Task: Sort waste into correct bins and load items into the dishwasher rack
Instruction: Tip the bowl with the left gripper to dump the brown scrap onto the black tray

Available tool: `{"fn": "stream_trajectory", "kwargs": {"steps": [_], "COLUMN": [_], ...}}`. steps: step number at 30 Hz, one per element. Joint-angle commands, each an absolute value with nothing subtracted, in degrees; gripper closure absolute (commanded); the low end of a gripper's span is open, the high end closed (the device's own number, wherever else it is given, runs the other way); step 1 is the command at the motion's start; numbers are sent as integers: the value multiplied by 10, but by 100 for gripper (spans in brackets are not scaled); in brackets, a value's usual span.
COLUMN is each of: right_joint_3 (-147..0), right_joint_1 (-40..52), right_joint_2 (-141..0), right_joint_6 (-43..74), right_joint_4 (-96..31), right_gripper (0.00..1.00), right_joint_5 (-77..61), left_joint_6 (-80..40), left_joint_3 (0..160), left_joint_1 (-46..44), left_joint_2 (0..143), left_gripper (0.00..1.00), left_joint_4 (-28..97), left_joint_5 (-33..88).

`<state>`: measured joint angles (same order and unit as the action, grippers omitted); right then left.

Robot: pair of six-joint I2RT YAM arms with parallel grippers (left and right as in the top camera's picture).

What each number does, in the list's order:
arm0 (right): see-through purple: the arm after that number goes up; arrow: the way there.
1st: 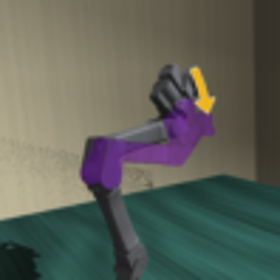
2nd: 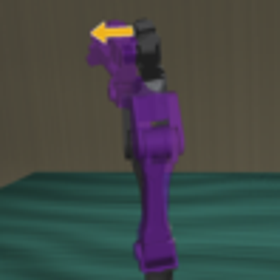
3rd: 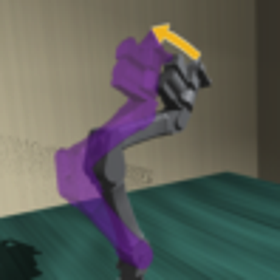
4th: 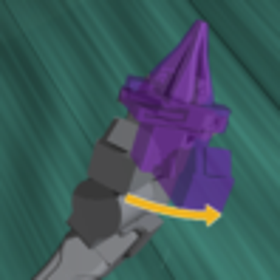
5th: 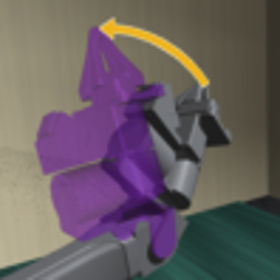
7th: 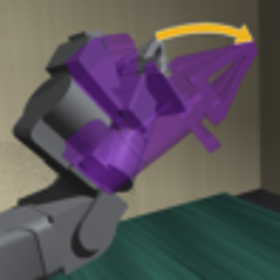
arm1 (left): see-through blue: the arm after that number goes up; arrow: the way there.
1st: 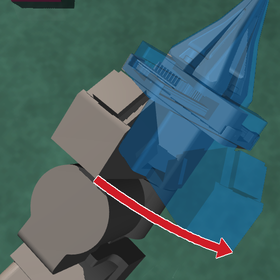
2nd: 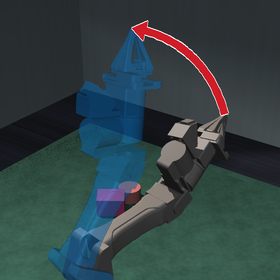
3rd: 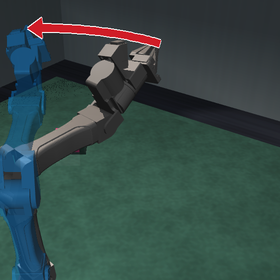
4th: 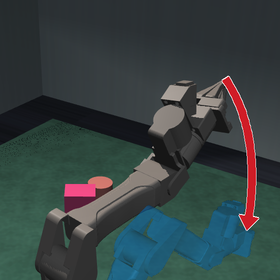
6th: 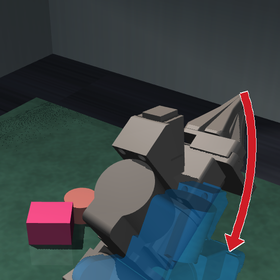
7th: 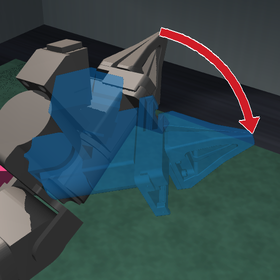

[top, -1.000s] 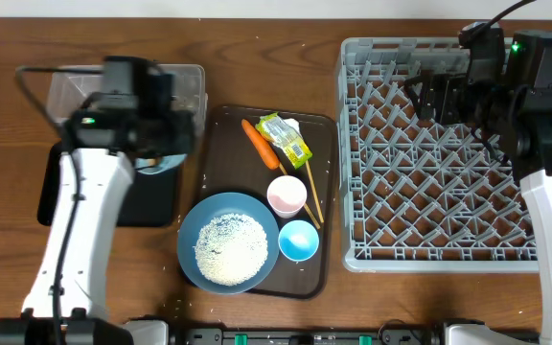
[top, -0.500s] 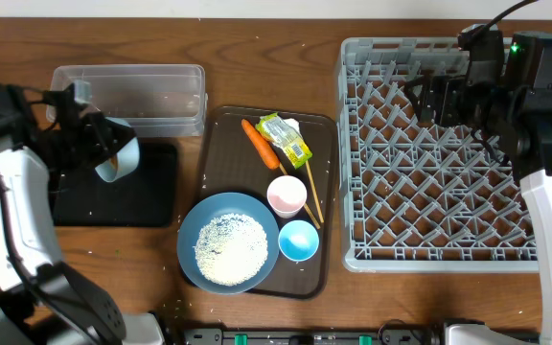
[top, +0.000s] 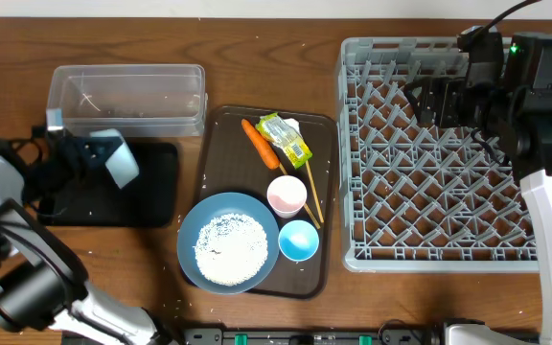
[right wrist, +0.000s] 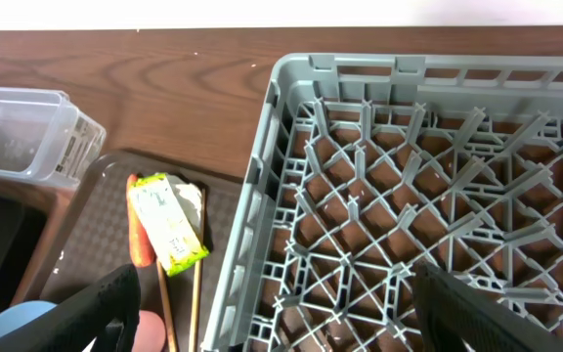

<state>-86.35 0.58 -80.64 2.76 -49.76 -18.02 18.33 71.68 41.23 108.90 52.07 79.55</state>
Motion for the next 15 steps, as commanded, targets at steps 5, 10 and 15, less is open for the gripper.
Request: {"fn": "stream_trajectory", "kwargs": {"steps": [5, 10, 15], "right_joint_3": [-874, -874, -874], "right_joint_1": [2, 2, 2], "right_joint_2": [-810, -810, -810], "right_joint_6": [29, 29, 29], "right_joint_4": [-499, -499, -500], "right_gripper": [18, 17, 17], "right_joint_5": [-178, -172, -165], "left_joint_6": [229, 212, 192], "left_joint_3": [713, 713, 713], "left_joint_1": [428, 428, 429], "left_joint_2": [1131, 1131, 1131], "left_gripper": [94, 94, 94], "left_joint_4": [520, 529, 555], "left_joint_5": [901, 901, 901]}}
